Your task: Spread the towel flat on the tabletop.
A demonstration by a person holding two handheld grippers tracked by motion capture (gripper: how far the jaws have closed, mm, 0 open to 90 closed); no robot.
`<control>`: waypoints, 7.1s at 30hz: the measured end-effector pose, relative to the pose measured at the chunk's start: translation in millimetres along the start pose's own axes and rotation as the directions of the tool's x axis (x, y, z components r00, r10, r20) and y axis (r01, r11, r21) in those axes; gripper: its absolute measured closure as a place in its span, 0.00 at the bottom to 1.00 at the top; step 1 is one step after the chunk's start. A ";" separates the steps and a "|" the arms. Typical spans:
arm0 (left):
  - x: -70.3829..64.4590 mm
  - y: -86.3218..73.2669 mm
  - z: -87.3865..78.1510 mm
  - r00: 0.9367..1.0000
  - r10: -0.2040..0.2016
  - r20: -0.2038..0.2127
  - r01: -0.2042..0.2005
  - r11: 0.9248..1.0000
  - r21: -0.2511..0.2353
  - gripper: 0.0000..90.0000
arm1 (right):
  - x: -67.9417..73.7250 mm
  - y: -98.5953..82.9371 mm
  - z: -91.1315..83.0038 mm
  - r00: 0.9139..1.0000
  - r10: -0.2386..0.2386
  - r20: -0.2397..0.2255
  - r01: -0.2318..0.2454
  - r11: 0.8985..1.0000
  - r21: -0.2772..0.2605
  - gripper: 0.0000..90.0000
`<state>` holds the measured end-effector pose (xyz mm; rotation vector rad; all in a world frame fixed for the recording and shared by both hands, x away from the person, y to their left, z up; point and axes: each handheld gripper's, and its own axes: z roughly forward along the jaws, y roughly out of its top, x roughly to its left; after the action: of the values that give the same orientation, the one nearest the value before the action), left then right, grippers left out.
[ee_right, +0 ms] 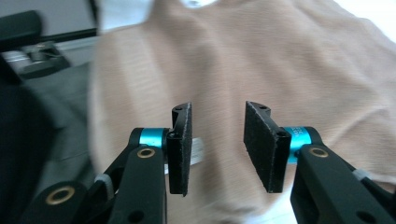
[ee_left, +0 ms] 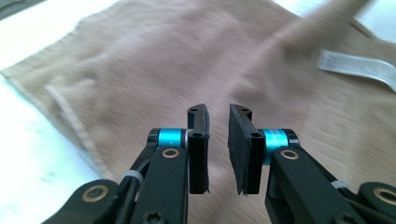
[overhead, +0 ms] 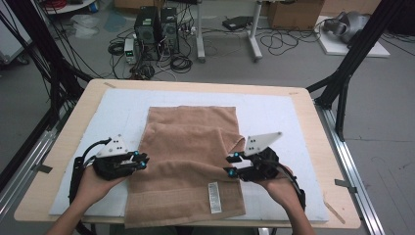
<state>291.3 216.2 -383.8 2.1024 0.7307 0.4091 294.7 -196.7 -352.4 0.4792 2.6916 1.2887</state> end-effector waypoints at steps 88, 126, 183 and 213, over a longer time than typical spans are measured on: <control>16.6 -19.9 58.4 0.996 -0.024 -0.089 0.034 0.993 0.116 0.71 | -43.7 -43.0 67.3 0.977 0.135 0.163 -0.167 0.965 0.203 0.68; -9.8 -32.3 26.7 1.000 -0.017 -0.003 0.018 0.997 0.077 0.95 | -23.4 -52.0 44.8 0.988 0.128 0.084 -0.135 0.987 0.089 0.94; -0.4 -23.0 49.2 0.999 0.003 -0.038 0.002 0.991 0.133 0.97 | -88.8 -31.5 29.4 0.930 0.111 0.350 -0.169 0.975 0.141 0.97; 4.5 -27.2 54.9 0.999 -0.006 -0.054 0.014 0.988 0.153 0.82 | -61.3 -42.8 70.2 0.957 0.065 0.284 -0.113 0.981 0.157 0.92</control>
<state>314.0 197.7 -437.8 2.2376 0.8259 0.4166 359.5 -190.4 -431.6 0.7494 2.5766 0.9293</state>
